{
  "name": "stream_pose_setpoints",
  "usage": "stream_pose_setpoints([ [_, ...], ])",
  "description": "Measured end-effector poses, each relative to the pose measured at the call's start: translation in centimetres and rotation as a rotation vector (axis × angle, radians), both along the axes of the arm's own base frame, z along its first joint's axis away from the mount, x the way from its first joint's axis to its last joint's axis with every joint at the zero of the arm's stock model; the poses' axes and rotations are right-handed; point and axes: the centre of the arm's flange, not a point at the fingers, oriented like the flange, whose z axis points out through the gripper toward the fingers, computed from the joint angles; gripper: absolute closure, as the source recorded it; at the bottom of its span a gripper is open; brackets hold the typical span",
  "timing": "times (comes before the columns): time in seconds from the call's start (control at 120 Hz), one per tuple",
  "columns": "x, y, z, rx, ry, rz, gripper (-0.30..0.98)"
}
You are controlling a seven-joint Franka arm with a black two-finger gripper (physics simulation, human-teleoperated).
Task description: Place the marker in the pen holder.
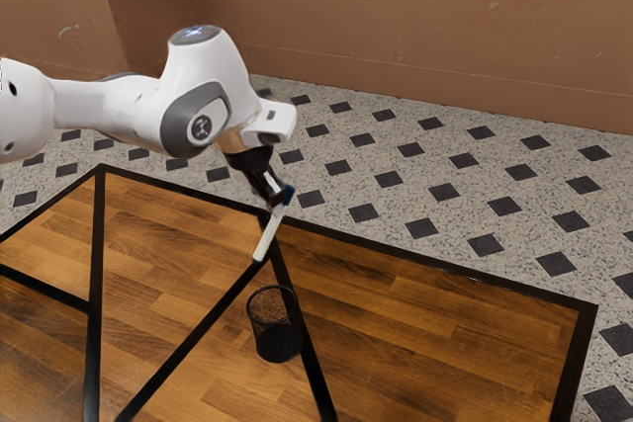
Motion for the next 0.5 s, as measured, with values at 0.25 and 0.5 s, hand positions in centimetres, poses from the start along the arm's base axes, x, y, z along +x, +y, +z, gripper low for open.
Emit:
stream_pose_setpoints([
  [0.25, -1.5, -1.3, -3.3, -0.076, -0.03, 0.067, 0.79],
  [0.5, -3.8, -2.0, -0.4, -0.112, -0.112, 0.094, 0.79],
])
